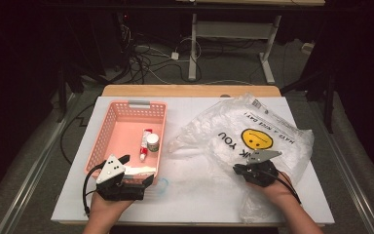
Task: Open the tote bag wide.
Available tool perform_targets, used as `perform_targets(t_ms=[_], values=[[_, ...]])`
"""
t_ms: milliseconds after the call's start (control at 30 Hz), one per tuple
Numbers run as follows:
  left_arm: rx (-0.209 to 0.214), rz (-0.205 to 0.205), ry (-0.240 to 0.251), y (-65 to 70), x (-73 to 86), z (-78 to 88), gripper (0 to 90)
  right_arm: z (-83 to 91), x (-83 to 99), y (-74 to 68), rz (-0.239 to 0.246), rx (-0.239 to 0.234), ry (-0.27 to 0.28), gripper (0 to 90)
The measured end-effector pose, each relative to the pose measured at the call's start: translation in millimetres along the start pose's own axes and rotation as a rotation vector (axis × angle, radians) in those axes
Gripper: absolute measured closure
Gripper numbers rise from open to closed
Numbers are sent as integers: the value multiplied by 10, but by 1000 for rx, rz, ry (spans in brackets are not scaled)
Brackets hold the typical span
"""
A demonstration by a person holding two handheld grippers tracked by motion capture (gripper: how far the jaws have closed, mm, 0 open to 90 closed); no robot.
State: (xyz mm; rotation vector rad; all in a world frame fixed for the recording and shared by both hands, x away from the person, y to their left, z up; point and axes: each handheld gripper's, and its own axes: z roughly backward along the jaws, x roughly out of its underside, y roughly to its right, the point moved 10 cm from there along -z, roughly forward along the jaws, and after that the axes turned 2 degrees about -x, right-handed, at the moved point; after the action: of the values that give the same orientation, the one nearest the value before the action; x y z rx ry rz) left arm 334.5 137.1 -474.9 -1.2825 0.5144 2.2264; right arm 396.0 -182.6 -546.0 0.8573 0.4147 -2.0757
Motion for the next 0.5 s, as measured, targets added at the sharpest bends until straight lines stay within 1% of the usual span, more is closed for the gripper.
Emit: perform_targets(t_ms=[33,100,167,200,267,300,333,433,500], values=[[0,-2,0,3,-2,0,0,-8,4,-2,2,7,-7,862],[1,-6,-2,11,0,0,0,-21,12,-5,22,11,-17,900],[2,-7,-2,18,2,3,0,-17,7,-2,24,19,-14,900],[3,-8,-1,20,1,7,0,-3,-8,3,25,19,-3,900],[3,-10,3,26,-5,14,0,40,-52,6,5,15,30,900],[2,-10,5,27,-7,16,0,91,-106,15,-9,15,69,900],[2,-10,6,28,-8,17,0,91,-106,15,-9,15,69,900],[4,-12,5,35,-5,14,0,166,-183,29,-35,13,127,900],[6,-14,5,43,-7,10,0,205,-223,36,-40,22,152,900]])
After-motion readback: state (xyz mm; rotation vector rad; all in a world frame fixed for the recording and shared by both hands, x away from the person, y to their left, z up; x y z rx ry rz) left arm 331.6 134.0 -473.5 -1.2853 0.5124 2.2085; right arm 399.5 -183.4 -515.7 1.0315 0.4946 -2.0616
